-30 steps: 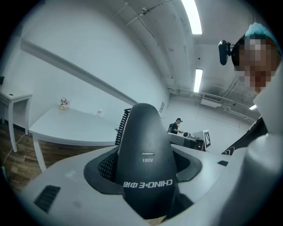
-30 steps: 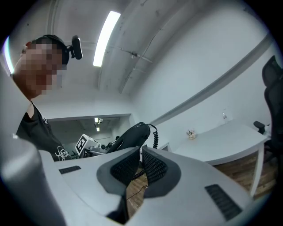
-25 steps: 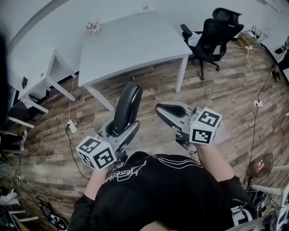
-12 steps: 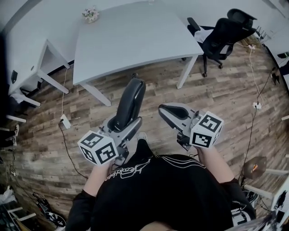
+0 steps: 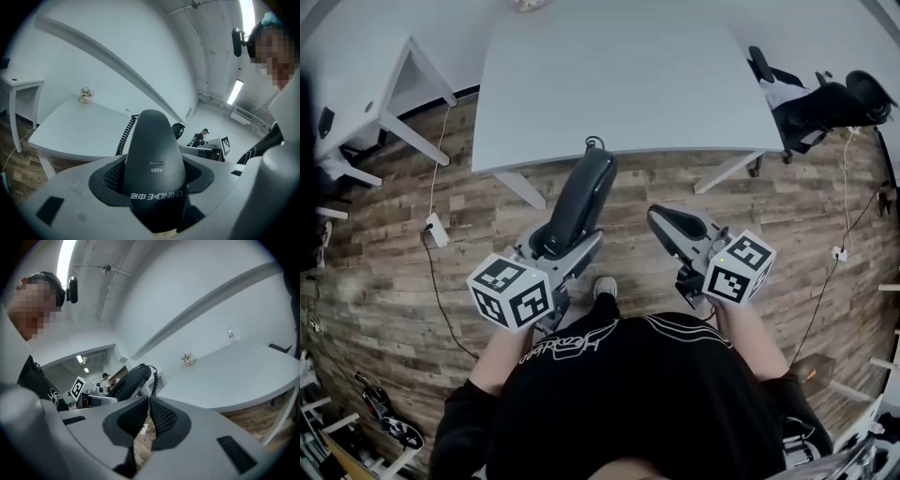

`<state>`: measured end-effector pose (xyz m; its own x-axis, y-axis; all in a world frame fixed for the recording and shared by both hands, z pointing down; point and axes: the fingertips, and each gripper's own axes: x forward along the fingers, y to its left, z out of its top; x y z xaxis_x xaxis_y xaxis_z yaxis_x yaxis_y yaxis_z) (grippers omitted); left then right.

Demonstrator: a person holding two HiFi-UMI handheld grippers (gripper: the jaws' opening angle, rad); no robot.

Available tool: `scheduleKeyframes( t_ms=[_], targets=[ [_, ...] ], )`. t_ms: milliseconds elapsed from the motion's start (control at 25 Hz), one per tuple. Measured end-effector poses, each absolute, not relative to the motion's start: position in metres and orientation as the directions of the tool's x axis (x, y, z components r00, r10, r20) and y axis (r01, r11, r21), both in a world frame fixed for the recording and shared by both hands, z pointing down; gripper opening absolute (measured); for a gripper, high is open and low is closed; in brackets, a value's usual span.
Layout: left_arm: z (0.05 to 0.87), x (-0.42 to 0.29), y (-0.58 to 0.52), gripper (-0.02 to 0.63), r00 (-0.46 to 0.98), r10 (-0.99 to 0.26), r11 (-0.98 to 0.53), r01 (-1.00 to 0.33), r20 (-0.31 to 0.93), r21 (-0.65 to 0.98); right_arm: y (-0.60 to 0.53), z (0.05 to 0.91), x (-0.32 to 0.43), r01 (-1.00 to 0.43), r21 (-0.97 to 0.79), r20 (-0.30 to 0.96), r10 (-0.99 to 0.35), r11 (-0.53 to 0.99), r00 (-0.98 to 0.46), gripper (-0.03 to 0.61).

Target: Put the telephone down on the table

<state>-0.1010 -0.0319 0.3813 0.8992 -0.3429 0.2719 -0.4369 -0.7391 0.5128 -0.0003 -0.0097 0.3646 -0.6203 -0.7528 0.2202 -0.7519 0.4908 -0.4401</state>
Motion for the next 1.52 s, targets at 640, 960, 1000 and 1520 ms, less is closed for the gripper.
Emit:
scheduleKeyframes(
  t_ms=[640,960,1000,1520],
  targets=[
    [0.380,-0.083,-0.105,0.283,0.889,-0.353,-0.732,-0.456,0.291,0.507,-0.079,0.356,0.010,-0.734,-0.450,0.180,-0.754,0.508,-0.632,0.041],
    [0.369,-0.059,-0.153,0.282,0.867,-0.395,-0.718,-0.498,0.305,0.487,-0.134,0.344,0.036,-0.697,-0.468,0.141,-0.733,0.543,-0.666,0.041],
    [0.369,-0.056,-0.160,0.282,0.861,-0.404,-0.714,-0.508,0.308,0.482,-0.140,0.344,0.039,-0.693,-0.469,0.141,-0.727,0.548,-0.671,0.041],
    [0.373,-0.024,-0.241,0.282,0.812,-0.468,-0.661,-0.584,0.350,0.471,-0.220,0.347,0.078,-0.652,-0.489,0.158,-0.677,0.579,-0.719,0.041]
  ],
)
